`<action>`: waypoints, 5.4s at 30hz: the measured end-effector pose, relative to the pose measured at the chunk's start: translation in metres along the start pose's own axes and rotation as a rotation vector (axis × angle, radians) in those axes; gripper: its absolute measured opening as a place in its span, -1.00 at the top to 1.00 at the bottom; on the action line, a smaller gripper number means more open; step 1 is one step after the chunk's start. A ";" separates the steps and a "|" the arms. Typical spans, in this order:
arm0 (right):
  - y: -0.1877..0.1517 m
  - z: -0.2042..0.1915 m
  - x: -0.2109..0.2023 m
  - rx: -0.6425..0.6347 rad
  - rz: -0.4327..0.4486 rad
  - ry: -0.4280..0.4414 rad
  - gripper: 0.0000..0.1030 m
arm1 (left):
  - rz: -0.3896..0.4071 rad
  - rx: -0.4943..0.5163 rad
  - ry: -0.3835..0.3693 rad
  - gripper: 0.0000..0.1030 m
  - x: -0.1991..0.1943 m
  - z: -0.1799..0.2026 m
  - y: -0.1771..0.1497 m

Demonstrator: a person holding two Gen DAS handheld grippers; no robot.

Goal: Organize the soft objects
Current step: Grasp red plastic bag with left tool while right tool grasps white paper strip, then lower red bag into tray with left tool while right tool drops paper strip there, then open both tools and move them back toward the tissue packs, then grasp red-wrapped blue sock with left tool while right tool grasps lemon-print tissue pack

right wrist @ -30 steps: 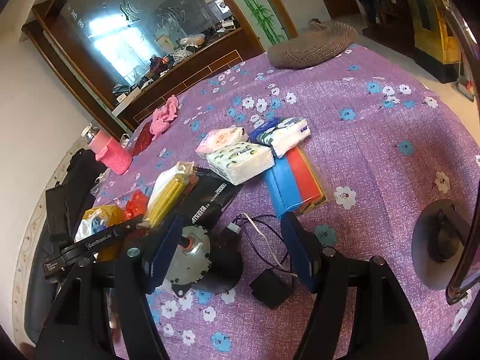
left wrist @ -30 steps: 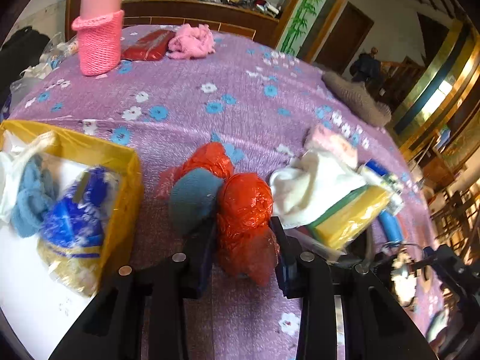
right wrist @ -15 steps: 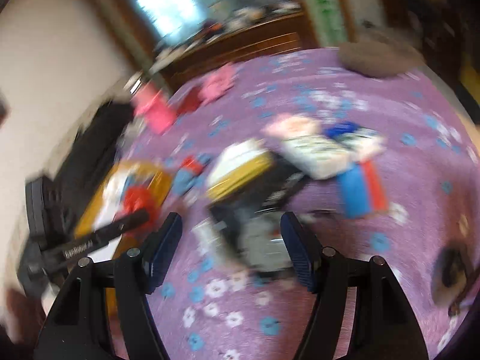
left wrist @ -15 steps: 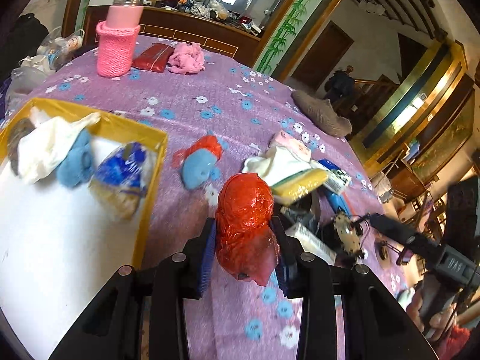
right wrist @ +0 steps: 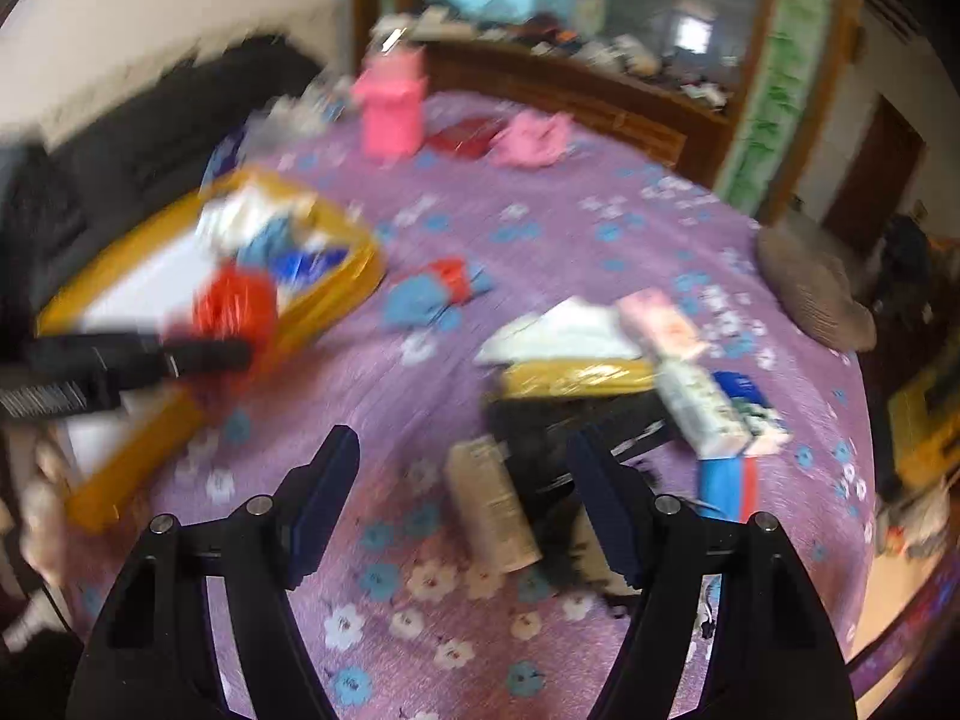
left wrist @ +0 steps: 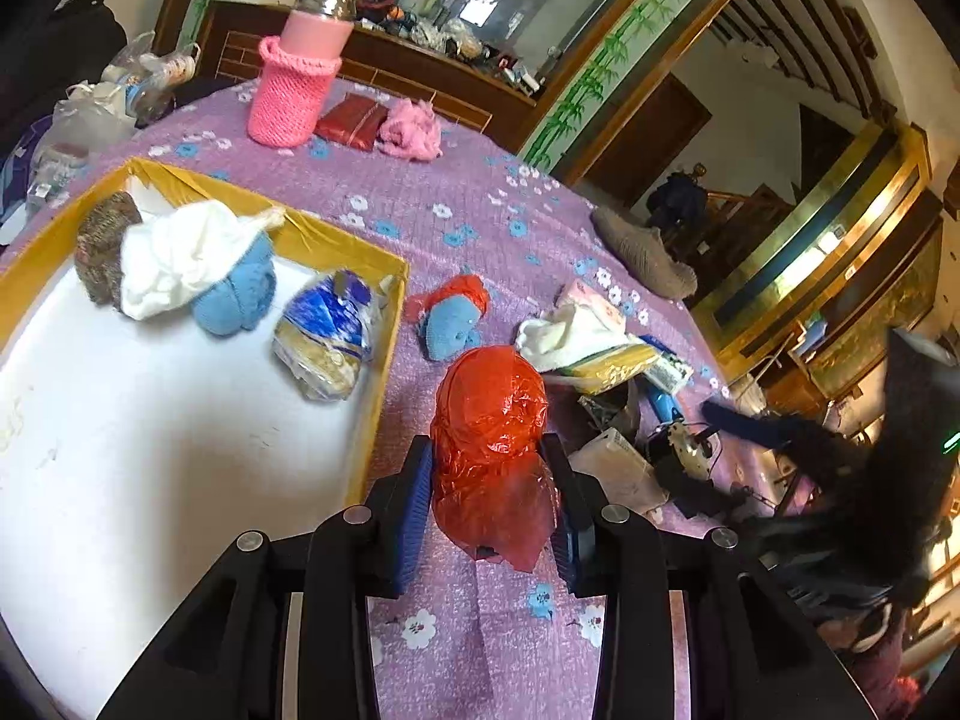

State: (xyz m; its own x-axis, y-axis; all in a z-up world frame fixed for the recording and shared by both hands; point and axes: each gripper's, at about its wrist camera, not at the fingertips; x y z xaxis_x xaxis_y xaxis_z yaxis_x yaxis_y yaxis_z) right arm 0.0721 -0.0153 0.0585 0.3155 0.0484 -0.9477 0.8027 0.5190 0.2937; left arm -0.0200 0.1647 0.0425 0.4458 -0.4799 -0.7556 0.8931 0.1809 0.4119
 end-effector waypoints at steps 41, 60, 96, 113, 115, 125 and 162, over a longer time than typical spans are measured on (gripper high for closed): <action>0.082 -0.089 0.049 0.300 -0.090 0.538 0.73 | -0.048 -0.137 0.147 -0.40 -0.034 -0.105 0.035; 0.036 -0.048 -0.007 0.334 0.107 0.341 0.23 | -0.036 -0.215 0.273 -0.55 -0.042 -0.120 0.006; -0.100 0.114 -0.032 0.635 0.261 0.184 0.24 | -0.116 0.187 0.348 -0.16 0.061 0.058 0.086; -0.106 0.153 -0.034 0.727 0.257 0.243 0.23 | -0.185 0.257 0.444 0.46 0.126 0.083 0.104; -0.107 0.157 -0.033 0.744 0.251 0.248 0.24 | -0.169 0.265 0.393 0.45 0.106 0.089 0.091; -0.086 0.192 -0.014 0.849 0.166 0.272 0.24 | -0.219 0.269 0.240 0.44 0.078 0.091 0.035; 0.013 0.174 0.014 0.455 -0.145 -0.073 -0.04 | -0.184 0.201 0.143 0.38 0.086 0.077 0.020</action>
State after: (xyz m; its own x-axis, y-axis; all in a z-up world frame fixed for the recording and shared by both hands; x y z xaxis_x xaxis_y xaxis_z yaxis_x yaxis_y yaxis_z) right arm 0.1750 -0.1562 0.0710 0.2061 -0.0656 -0.9763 0.9758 0.0887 0.2000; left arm 0.0315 0.0606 0.0252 0.2942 -0.3605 -0.8852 0.9361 -0.0783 0.3430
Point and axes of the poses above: each gripper's, at about its wrist camera, not at the fingertips, and x roughly the way its jaws point, z to its right, y to its top, and after that the axes turned 13 degrees about -z, right-handed
